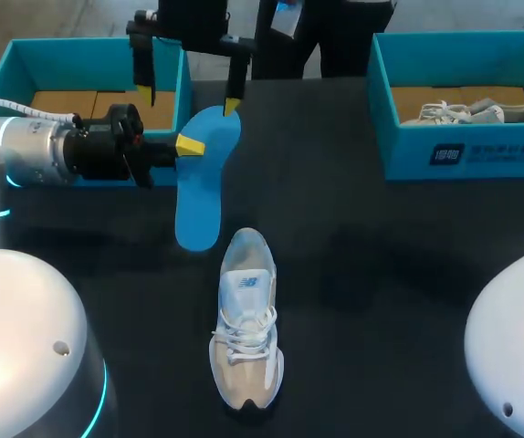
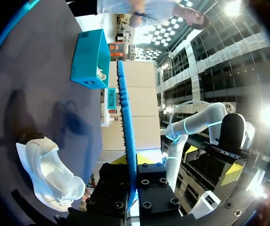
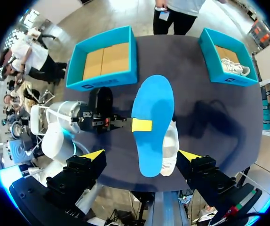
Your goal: Take the shoe out of the shoebox, open the shoe tongue, remove and reinsert the insole, then place the shoe into the shoebox
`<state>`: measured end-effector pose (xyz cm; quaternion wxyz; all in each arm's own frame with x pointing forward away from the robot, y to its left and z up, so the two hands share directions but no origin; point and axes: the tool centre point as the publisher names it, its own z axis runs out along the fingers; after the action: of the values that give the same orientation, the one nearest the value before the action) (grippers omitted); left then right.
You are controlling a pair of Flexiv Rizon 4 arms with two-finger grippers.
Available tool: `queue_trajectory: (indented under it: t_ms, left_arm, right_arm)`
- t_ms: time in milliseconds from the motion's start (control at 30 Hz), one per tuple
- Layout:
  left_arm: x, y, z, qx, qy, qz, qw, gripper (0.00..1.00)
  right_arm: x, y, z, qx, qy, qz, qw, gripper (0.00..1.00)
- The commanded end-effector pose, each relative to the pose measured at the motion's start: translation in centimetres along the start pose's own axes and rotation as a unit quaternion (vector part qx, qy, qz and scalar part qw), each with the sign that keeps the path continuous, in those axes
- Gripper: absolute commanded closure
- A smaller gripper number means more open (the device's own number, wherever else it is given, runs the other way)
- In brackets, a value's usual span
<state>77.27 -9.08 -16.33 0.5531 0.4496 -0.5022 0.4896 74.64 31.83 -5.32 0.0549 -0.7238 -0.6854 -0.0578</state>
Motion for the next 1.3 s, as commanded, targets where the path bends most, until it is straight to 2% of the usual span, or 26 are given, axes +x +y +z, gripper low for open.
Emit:
queue_trajectory:
  t_ms: [33, 300, 600, 867, 1200, 1300]
  left_arm:
    - [0.1, 0.1, 0.0, 0.000, -0.002, 0.000, 1.000, 1.00]
    - [0.1, 0.1, 0.0, 0.000, -0.002, 0.000, 1.000, 1.00]
    - [0.1, 0.1, 0.0, 0.000, -0.002, 0.000, 1.000, 1.00]
    - [0.1, 0.1, 0.0, 0.000, -0.002, 0.000, 1.000, 1.00]
    - [0.1, 0.1, 0.0, 0.000, -0.002, 0.000, 1.000, 1.00]
    - [0.1, 0.1, 0.0, 0.000, -0.002, 0.000, 1.000, 1.00]
  right_arm:
    - [-1.2, -0.3, -0.3, -0.006, 0.035, -0.001, 0.999, 0.00]
    - [-3.3, -0.7, -0.5, -0.010, 0.139, 0.004, 0.990, 0.00]
    - [-5.0, -1.1, -0.6, -0.012, 0.201, 0.022, 0.979, 0.00]
    - [-6.1, -0.6, 0.1, 0.009, 0.261, 0.027, 0.965, 0.00]
    - [-7.7, 0.5, 0.5, 0.020, 0.347, 0.028, 0.937, 0.00]
    - [-8.3, 0.8, 0.7, 0.025, 0.383, 0.024, 0.923, 0.00]
